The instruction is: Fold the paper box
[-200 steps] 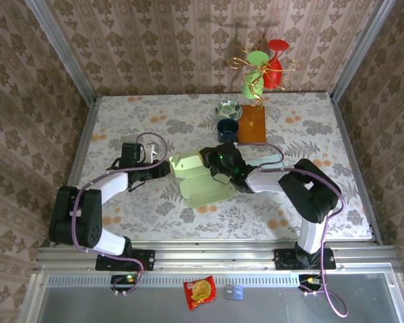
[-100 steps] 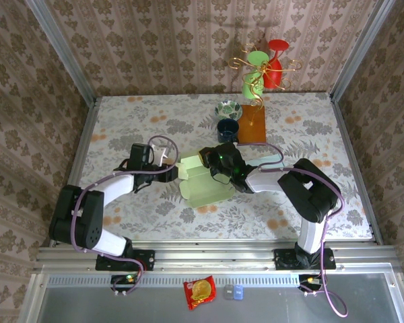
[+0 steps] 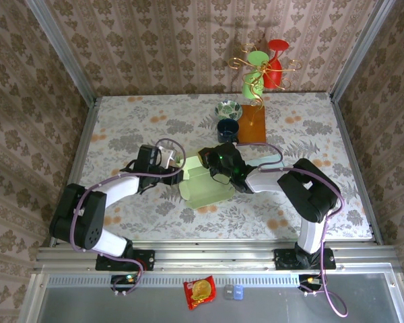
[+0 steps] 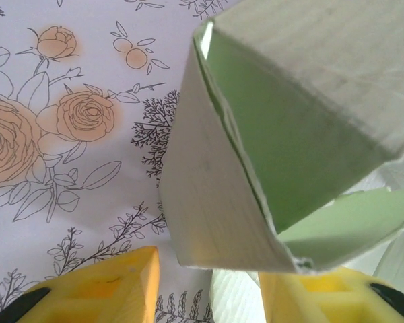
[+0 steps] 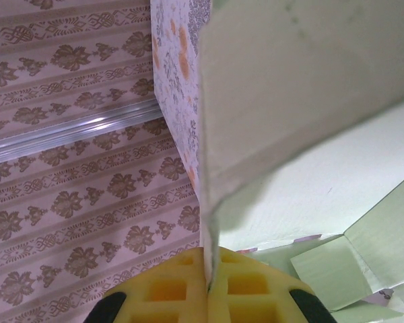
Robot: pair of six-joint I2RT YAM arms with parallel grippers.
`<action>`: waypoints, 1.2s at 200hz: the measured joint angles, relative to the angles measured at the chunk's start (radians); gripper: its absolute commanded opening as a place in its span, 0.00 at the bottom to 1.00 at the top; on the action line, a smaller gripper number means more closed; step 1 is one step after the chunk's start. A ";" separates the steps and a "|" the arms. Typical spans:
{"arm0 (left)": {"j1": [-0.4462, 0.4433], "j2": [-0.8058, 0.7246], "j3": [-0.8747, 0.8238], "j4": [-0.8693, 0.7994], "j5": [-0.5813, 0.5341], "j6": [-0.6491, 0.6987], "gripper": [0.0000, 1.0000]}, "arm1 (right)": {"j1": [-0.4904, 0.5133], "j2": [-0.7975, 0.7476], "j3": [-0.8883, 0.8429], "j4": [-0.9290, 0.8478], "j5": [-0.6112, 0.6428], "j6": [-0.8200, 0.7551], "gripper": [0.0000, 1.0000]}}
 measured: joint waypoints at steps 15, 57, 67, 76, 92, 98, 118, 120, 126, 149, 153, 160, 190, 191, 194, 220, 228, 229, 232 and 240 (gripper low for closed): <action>-0.014 0.003 0.000 0.002 -0.011 0.000 0.38 | 0.002 0.003 -0.003 0.009 0.000 0.000 0.00; -0.045 0.003 0.000 0.013 -0.053 -0.001 0.33 | 0.010 0.018 -0.013 0.053 0.001 0.000 0.00; -0.046 0.003 0.000 0.013 -0.060 -0.001 0.33 | 0.012 0.019 -0.013 0.055 0.002 0.000 0.00; -0.046 0.003 0.000 0.014 -0.068 -0.001 0.32 | 0.013 0.019 -0.013 0.058 0.003 0.000 0.00; -0.061 0.003 0.000 0.015 -0.089 -0.005 0.29 | 0.015 0.019 -0.013 0.059 0.003 0.000 0.00; -0.069 0.003 0.000 0.017 -0.098 -0.007 0.29 | 0.016 0.019 -0.013 0.060 0.003 0.000 0.00; -0.092 0.003 0.000 0.020 -0.127 -0.020 0.29 | 0.019 0.021 -0.013 0.060 0.003 0.000 0.00; -0.093 0.003 0.000 0.020 -0.130 -0.021 0.29 | 0.019 0.021 -0.013 0.061 0.003 0.000 0.00; -0.097 0.003 0.000 0.020 -0.139 -0.026 0.29 | 0.019 0.023 -0.013 0.063 0.003 0.000 0.00; -0.109 0.003 0.000 0.020 -0.178 -0.047 0.29 | 0.021 0.029 -0.013 0.072 0.005 0.000 0.00; -0.111 0.003 0.000 0.020 -0.185 -0.051 0.29 | 0.021 0.029 -0.013 0.074 0.006 0.001 0.00; -0.116 0.003 0.000 0.020 -0.195 -0.057 0.28 | 0.023 0.029 -0.013 0.074 0.009 0.001 0.00; -0.129 0.003 0.000 0.020 -0.233 -0.084 0.26 | 0.031 0.031 -0.015 0.079 0.024 0.000 0.00; -0.129 0.003 0.000 0.020 -0.233 -0.084 0.26 | 0.031 0.031 -0.015 0.079 0.024 0.001 0.00; -0.130 0.003 0.000 0.020 -0.237 -0.087 0.26 | 0.032 0.031 -0.016 0.080 0.025 0.001 0.00; -0.138 0.006 0.000 0.021 -0.258 -0.105 0.24 | 0.035 0.035 -0.026 0.100 0.031 0.001 0.00; -0.140 0.008 0.000 0.021 -0.262 -0.109 0.22 | 0.037 0.035 -0.027 0.102 0.034 0.001 0.00; -0.141 0.008 0.000 0.021 -0.262 -0.111 0.22 | 0.037 0.035 -0.027 0.103 0.034 0.001 0.00; -0.142 0.008 0.001 0.021 -0.266 -0.111 0.21 | 0.037 0.035 -0.027 0.103 0.035 0.001 0.00; -0.144 0.008 0.003 0.021 -0.272 -0.117 0.19 | 0.037 0.035 -0.027 0.104 0.035 0.001 0.00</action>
